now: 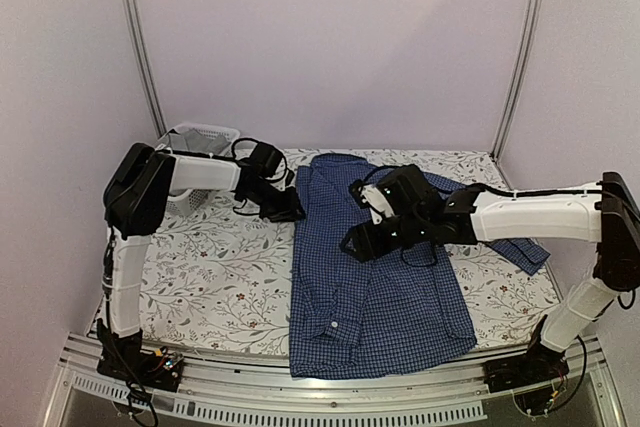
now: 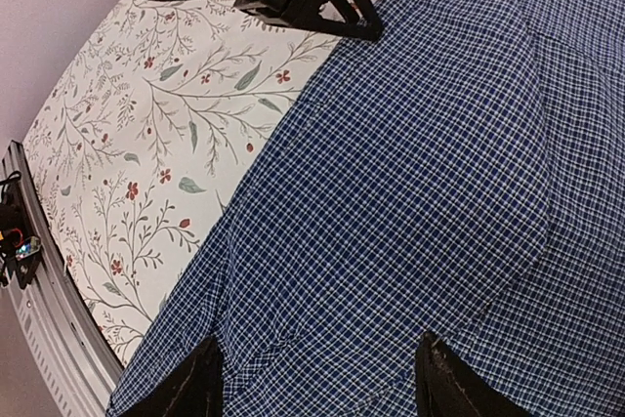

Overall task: Fold and stack the long sleeve shirts
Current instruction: Move the 1/3-folded shirt to the center of the board.

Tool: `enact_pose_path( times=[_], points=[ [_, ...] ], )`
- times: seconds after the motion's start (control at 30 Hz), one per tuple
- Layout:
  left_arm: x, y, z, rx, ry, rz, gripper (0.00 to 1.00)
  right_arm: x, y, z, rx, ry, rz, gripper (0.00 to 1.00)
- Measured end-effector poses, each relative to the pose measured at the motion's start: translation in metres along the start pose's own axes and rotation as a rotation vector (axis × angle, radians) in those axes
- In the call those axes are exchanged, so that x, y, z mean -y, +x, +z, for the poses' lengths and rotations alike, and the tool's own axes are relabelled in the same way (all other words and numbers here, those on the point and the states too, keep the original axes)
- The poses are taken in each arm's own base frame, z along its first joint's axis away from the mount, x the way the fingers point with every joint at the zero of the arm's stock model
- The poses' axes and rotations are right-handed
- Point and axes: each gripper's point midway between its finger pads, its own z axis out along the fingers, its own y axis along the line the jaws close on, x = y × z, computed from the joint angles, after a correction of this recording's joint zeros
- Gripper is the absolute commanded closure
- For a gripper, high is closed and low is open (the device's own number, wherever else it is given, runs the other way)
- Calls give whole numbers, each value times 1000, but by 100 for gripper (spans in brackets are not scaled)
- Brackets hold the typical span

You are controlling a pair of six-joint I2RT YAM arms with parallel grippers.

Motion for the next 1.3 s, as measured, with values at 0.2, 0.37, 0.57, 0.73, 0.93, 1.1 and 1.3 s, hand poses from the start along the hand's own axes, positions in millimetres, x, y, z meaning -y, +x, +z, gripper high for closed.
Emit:
enact_pose_path(
  times=[0.2,0.37,0.57,0.73,0.93,1.1,1.3],
  points=[
    [-5,-7,8,2,-14,-8,100,35,-13,-15,62,48,109,34],
    [-11,-18,10,8,-27,-13,100,61,-19,-20,95,94,174,34],
    [-37,-55,10,42,-62,-13,100,74,-25,-22,119,108,217,34],
    [-67,-87,5,78,-93,-26,94,84,-23,-11,107,111,250,34],
    [-83,-105,-1,96,-115,-25,64,98,-8,15,40,139,293,34],
    [-84,-107,-11,110,-145,-3,59,99,-7,23,24,143,307,34],
    [-72,-105,-49,152,-197,22,60,97,-33,30,51,142,312,35]
  ],
)
